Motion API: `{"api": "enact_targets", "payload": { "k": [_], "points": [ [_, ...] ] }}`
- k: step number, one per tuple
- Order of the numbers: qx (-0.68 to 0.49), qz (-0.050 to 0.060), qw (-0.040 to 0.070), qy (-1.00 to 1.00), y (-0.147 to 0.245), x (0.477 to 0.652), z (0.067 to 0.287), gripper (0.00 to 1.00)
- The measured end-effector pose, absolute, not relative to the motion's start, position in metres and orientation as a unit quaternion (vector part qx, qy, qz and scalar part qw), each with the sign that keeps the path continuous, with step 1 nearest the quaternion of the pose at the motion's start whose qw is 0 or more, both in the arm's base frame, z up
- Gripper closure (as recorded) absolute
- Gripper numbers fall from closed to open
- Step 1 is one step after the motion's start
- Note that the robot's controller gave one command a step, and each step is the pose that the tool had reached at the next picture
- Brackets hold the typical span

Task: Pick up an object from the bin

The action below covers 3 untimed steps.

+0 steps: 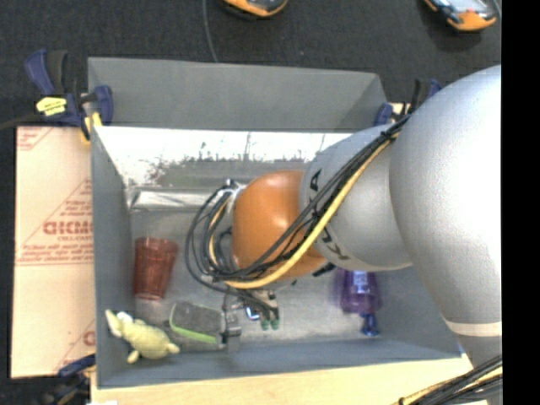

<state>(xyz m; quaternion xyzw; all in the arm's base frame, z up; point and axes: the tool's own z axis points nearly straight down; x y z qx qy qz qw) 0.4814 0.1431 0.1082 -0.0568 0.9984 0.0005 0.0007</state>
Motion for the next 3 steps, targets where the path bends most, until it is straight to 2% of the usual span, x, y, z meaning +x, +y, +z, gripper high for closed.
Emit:
{"api": "enact_targets", "payload": {
  "k": [1,2,3],
  "points": [
    [-0.006,0.005,0.018,1.0,0.1427,0.4743,0.0704,0.0],
    [-0.112,0.002,0.006,0.994,0.1479,0.4761,0.0721,1.0],
    [-0.111,0.002,0.006,0.994,0.1479,0.4761,0.0721,1.0]
  ]
}}
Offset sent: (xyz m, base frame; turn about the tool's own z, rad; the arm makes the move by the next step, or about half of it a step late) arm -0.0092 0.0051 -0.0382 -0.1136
